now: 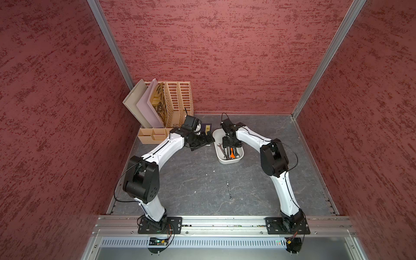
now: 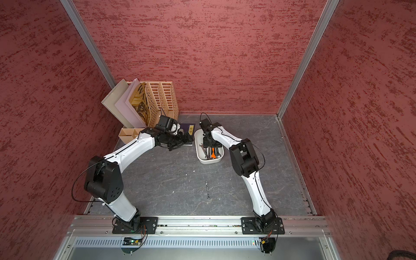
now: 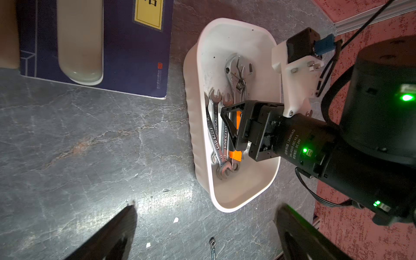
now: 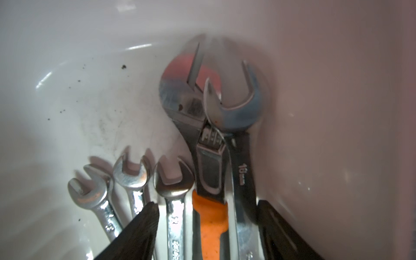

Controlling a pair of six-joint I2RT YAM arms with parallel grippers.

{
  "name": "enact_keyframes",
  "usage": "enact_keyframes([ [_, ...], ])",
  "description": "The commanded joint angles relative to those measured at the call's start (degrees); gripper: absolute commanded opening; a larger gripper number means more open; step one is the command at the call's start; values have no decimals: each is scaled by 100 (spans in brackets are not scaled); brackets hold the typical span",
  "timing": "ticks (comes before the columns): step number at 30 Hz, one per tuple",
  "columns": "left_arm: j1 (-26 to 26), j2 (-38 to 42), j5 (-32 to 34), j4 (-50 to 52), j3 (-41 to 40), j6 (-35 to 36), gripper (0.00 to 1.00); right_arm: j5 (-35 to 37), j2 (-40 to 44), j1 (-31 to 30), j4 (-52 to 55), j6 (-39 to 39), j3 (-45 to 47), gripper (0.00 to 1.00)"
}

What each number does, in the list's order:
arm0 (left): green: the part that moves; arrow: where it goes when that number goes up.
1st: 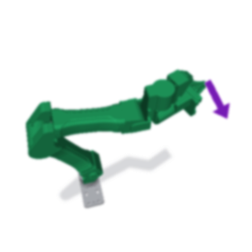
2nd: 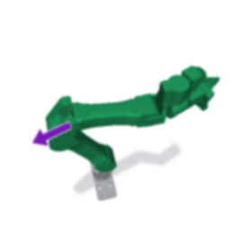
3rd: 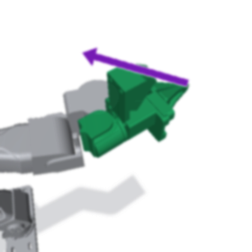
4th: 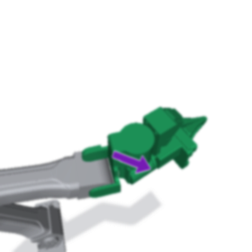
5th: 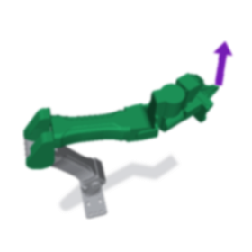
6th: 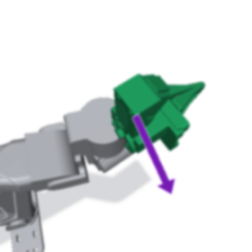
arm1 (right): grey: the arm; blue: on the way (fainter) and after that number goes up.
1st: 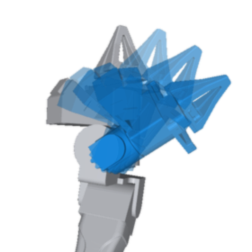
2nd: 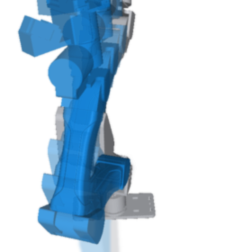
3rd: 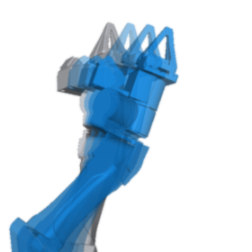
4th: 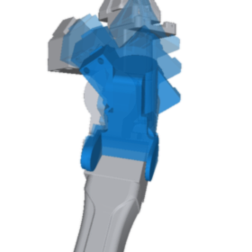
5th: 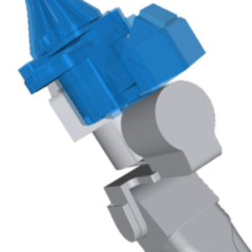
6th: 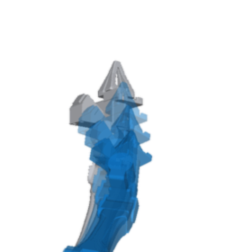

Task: Take out the wrench from the storage box
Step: Pick up the wrench from the storage box.

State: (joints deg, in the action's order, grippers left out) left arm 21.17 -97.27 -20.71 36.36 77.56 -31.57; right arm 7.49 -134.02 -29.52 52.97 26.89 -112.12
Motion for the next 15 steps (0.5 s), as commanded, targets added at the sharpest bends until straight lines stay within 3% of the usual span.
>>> enact_keyframes([
  [1, -30, -20, -38, -81, -74, 57, 100, -262, -75, 158, -254, 180, 131, 71],
  [9, 11, -2, -38, -94, -66, 53, 100, -327, -19, 245, -410, 207, 282, 55],
  [15, 29, -2, -37, -86, -66, 48, 100, -228, 33, 257, -398, 176, 295, 37],
])
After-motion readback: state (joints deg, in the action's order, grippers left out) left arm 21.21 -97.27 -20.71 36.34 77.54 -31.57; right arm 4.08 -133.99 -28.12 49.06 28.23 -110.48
